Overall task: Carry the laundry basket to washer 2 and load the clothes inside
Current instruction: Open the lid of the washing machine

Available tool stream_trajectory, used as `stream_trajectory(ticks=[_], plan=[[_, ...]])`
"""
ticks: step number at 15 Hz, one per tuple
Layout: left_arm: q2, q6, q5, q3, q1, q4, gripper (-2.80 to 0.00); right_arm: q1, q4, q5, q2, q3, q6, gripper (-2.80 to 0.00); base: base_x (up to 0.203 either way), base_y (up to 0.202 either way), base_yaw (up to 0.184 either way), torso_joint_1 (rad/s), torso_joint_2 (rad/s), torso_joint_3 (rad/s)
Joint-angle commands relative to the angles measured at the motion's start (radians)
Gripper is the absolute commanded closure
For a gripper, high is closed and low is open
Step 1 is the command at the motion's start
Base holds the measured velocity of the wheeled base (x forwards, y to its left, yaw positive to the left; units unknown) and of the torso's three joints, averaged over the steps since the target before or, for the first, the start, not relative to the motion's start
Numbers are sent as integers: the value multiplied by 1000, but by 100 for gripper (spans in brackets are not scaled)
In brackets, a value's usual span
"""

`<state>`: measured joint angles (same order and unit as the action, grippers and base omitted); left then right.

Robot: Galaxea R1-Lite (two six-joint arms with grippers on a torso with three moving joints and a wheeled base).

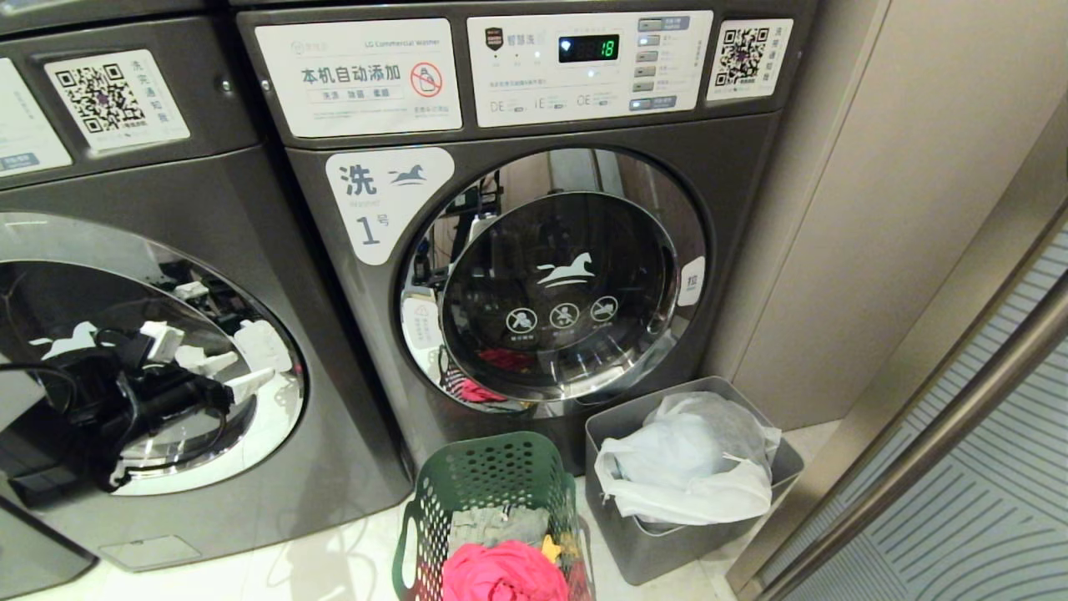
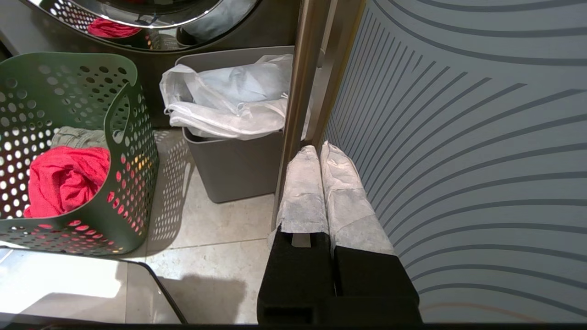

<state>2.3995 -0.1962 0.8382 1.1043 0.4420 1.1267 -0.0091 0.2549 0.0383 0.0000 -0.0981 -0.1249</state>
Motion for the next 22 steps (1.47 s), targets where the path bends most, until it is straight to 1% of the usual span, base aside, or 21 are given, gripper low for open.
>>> stream_trajectory(ticks=[1, 6, 10, 11, 12, 13, 14, 17, 19, 21, 22], plan=[[13, 3, 4, 14, -6, 5, -280, 0, 1, 0, 2, 0, -1, 0, 0, 0, 0, 0, 0, 0], [35, 23, 2, 51, -40, 3, -280, 0, 1, 0, 2, 0, -1, 0, 0, 0, 0, 0, 0, 0], [59, 33, 3, 81, -53, 2, -280, 0, 1, 0, 2, 0, -1, 0, 0, 0, 0, 0, 0, 0], [69, 51, 4, 105, -58, 2, -280, 0, 1, 0, 2, 0, -1, 0, 0, 0, 0, 0, 0, 0], [72, 78, 10, 112, -60, 2, -280, 0, 1, 1, 2, 0, -1, 0, 0, 0, 0, 0, 0, 0], [72, 90, 13, 112, -60, 2, -280, 0, 1, 0, 2, 0, -1, 0, 0, 0, 0, 0, 0, 0], [70, 101, 22, 114, -59, 2, -280, 0, 1, 2, 2, 0, -1, 0, 0, 0, 0, 0, 0, 0], [73, 127, 91, 123, -58, 3, -280, 0, 1, 0, 2, 1, -1, 0, 0, 0, 0, 0, 0, 0], [76, 127, 140, 126, -58, 7, -280, 0, 1, 0, 2, 0, -1, 0, 0, 0, 0, 0, 0, 0], [76, 127, 153, 124, -58, 7, -280, 0, 1, 0, 2, 0, -1, 0, 0, 0, 0, 0, 0, 0], [76, 127, 179, 122, -58, 7, -280, 0, 1, 0, 2, 0, -1, 0, 0, 0, 0, 0, 0, 0]])
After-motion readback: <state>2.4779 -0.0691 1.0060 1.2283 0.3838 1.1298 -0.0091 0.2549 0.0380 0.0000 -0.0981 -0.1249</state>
